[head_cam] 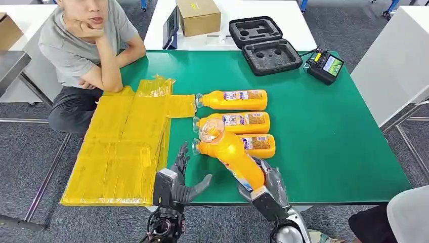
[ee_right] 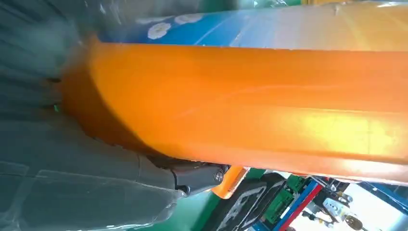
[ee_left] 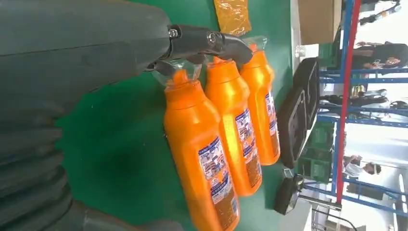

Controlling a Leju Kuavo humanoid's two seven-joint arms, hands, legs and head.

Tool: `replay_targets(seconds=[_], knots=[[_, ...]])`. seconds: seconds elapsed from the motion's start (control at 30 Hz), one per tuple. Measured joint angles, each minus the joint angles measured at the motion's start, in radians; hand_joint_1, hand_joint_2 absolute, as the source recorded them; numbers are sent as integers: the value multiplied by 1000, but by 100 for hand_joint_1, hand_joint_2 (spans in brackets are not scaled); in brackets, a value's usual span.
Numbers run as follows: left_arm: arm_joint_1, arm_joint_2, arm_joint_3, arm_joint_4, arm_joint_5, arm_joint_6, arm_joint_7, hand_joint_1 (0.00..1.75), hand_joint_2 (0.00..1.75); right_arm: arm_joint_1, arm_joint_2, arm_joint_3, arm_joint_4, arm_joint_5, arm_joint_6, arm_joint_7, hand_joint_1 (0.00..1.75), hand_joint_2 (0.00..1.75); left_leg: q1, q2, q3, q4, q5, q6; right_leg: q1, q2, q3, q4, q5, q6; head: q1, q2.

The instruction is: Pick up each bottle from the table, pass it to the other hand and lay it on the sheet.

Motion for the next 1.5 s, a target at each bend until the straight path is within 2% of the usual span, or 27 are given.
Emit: replay_targets(seconds=[0.47,0.8,1.0,1.5], knots=[[-7,0,-11,6,12,-29,0,0,175,-12,2,-2,13,-1,-9,0,175,175,0,0,0,0,0,0,0,0,0,0,0,0,0,0],[-10,5,-59,-36,77,-209,122,0,175,-114,-11,-14,176,-31,-34,-34,175,175,0,0,0,0,0,0,0,0,0,0,0,0,0,0],[0,15,-73,-76,82,-216,135,0,175,-128,-13,-17,235,-38,-40,-43,175,175,0,0,0,0,0,0,0,0,0,0,0,0,0,0],[4,26,-76,-114,118,-239,163,0,175,-123,-8,0,255,-4,-51,-39,175,175,0,0,0,0,0,0,0,0,0,0,0,0,0,0]])
